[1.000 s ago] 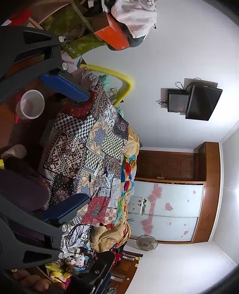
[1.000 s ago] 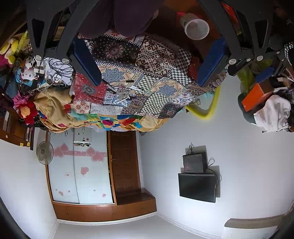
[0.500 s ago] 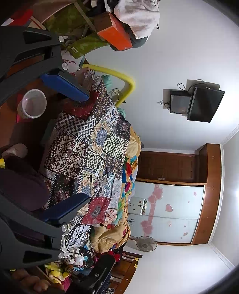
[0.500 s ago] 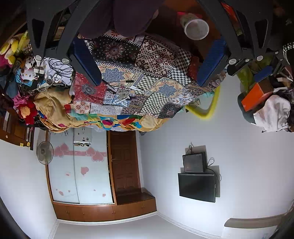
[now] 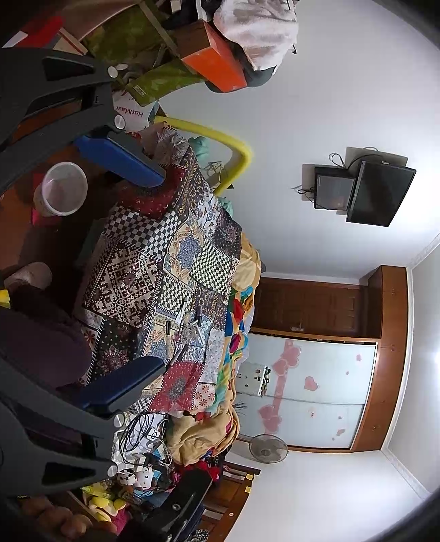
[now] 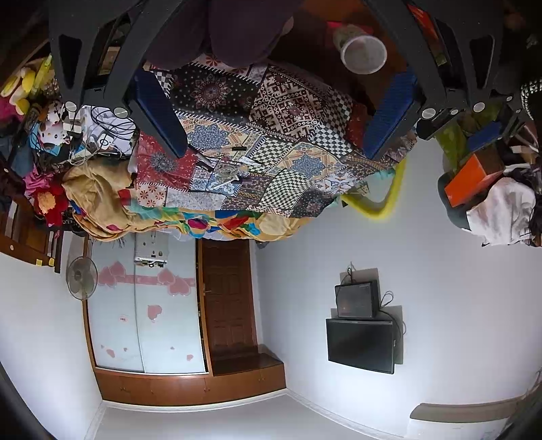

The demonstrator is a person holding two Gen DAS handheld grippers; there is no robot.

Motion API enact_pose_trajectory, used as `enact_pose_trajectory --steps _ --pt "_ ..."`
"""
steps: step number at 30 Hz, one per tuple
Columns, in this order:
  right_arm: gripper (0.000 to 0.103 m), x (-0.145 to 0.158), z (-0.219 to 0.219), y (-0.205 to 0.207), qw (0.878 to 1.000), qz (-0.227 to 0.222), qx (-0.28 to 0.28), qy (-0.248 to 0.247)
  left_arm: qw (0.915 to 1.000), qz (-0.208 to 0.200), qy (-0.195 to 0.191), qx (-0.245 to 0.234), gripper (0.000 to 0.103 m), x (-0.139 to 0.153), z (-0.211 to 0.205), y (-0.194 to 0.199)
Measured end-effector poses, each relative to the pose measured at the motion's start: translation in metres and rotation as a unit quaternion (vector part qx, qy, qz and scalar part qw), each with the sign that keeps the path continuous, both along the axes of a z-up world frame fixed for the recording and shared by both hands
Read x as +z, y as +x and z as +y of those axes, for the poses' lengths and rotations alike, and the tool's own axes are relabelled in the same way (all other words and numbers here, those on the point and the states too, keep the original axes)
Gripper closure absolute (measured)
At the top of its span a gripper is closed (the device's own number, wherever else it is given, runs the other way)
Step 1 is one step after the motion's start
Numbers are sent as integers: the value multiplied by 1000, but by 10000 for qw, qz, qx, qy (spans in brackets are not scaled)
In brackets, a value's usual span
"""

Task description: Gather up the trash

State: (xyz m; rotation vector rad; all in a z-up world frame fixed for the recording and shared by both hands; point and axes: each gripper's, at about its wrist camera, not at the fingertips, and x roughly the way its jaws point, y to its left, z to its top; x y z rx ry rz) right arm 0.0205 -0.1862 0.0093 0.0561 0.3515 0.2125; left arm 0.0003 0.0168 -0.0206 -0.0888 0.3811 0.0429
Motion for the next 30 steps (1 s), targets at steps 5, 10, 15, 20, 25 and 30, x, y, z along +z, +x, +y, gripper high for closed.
enact_pose_trajectory --steps 5,10,15,20,25,30 --pt "0 0 0 0 10000 20 7 2 10000 -3 -17 9 2 0 0 -1" --pt "0 0 0 1 10000 23 5 -20 10000 12 -58 27 2 2 2 1" --pt "0 -1 -3 4 10000 65 16 -6 9999 89 -76 18 2 3 2 10" --pt "0 -1 -5 9 10000 -19 -53 -64 9997 192 -170 -45 2 3 2 30" --pt "0 -2 -7 25 9998 25 -143 -112 9994 254 -181 -120 2 3 -2 54" --pt "0 -5 -16 49 9993 191 -315 -64 9993 298 -57 -199 2 -1 -13 89"
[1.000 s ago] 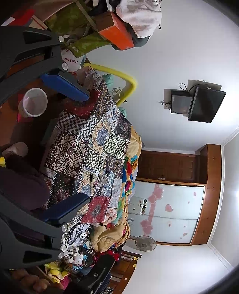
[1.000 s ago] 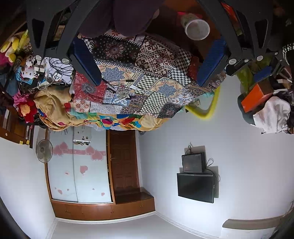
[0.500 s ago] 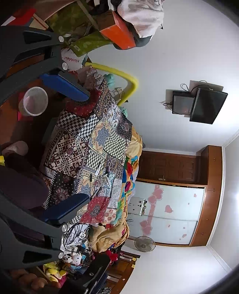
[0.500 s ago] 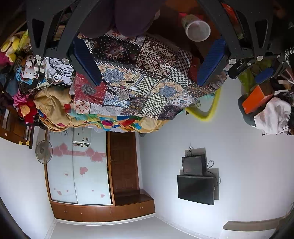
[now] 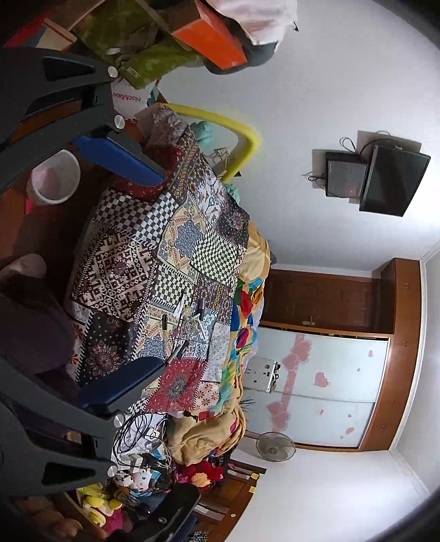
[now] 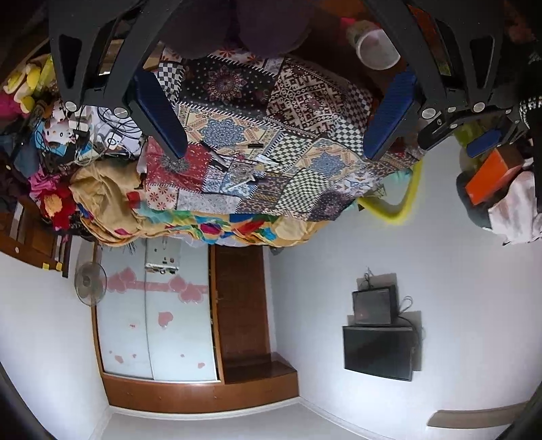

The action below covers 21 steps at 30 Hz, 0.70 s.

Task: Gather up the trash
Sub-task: 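Grasp the black Sharpie with the right tool while the left tool grasps the white pen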

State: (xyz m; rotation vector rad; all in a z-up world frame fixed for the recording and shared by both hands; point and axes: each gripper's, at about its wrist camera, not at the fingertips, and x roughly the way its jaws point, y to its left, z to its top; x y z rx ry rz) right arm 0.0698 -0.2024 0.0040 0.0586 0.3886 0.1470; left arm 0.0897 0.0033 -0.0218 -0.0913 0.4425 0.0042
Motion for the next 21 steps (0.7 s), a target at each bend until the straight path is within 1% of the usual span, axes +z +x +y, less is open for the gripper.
enact_pose_trajectory --steps 5,9,15,18,21 --pt "0 -4 -11 30 9996 93 -275 -64 9998 195 -31 -86 2 -9 -12 40" --pt "0 -9 -19 58 9985 163 -465 -229 9990 390 -148 -136 2 -18 -25 82" --pt "0 -28 -40 113 9963 530 -585 -342 9977 614 -183 -215 2 -31 -43 140" --pt "0 -43 -52 144 9940 785 -600 -469 9969 741 -164 -229 2 -44 -53 175" --pt "0 -58 -61 174 9911 1002 -584 -651 9944 963 -290 -311 2 -61 -62 209"
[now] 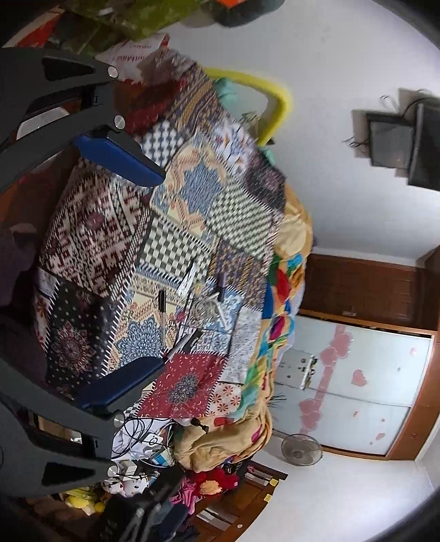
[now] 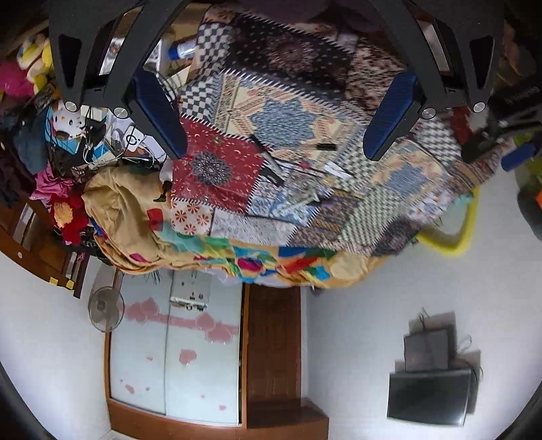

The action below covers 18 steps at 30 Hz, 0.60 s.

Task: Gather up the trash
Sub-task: 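Grasp the black Sharpie with the right tool while the left tool grasps the white pen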

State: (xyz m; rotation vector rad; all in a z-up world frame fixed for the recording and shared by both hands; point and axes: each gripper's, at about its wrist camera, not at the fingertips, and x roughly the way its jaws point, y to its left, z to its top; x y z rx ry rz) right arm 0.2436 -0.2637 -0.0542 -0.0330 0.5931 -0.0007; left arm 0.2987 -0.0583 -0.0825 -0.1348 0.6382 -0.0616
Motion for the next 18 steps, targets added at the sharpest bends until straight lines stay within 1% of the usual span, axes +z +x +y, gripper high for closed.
enact_pose_trajectory --steps 3,5,6,9,12,15,18 --pt "0 -19 -9 30 9995 260 51 -185 9997 217 -72 -42 2 -17 -9 32" --pt "0 -34 -16 50 9986 426 98 -289 9988 447 -84 -153 2 -33 -16 61" --pt "0 -41 -19 59 9980 532 136 -328 9986 498 -82 -183 2 -38 -19 68" --pt "0 -64 -28 89 9956 846 210 -349 9964 763 -24 -377 2 -62 -32 107" --pt "0 -86 -37 117 9933 1097 138 -337 9931 1028 20 -556 2 -87 -44 136" --pt "0 -110 -44 142 9895 1422 216 -144 9875 1418 0 -695 2 -122 -56 172" --pt "0 -132 -50 163 9845 1704 379 171 9831 1629 -3 -838 3 -150 -65 198"
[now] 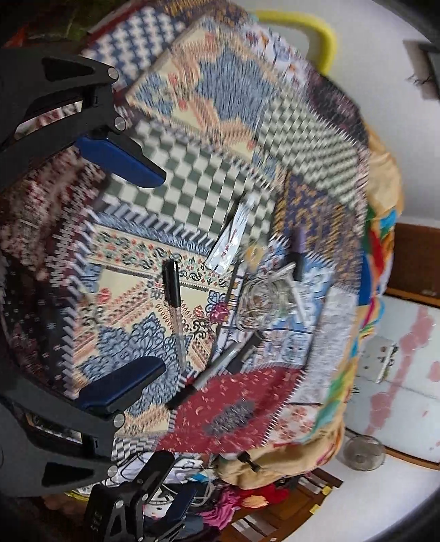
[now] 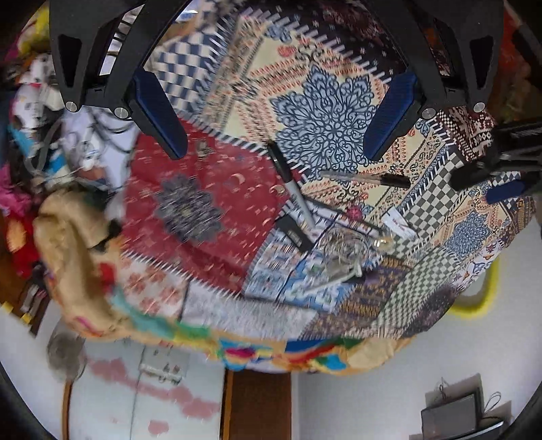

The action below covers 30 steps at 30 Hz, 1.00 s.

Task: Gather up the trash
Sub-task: 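Grasp the black Sharpie with the right tool while the left tool grasps the white pen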

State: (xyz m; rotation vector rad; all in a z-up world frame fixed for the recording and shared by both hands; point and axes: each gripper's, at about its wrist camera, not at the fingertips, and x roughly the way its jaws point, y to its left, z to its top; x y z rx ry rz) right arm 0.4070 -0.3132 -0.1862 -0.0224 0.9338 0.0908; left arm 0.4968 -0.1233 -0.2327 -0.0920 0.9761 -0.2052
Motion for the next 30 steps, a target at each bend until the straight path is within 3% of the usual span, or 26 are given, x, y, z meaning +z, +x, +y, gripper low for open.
enact_pose_trajectory --steps 5,10,16,20,25,30 --pt "19 -31 -8 30 9993 307 45 208 9991 278 -37 -308 7 -30 -16 31" --pt "42 -57 -9 54 9962 692 349 390 9972 97 167 -719 8 -39 -33 46" --pt "63 -69 -2 61 9935 795 656 485 9929 386 228 -1100 31 -56 -43 63" --pt "88 -70 4 61 9936 762 784 274 9912 507 200 -1209 38 -57 -45 55" --pt "91 -70 -1 53 9918 910 815 385 9900 612 130 -1265 43 -56 -46 33" --pt "91 -70 -6 33 9897 1084 852 394 9843 868 24 -1539 64 -54 -53 14"
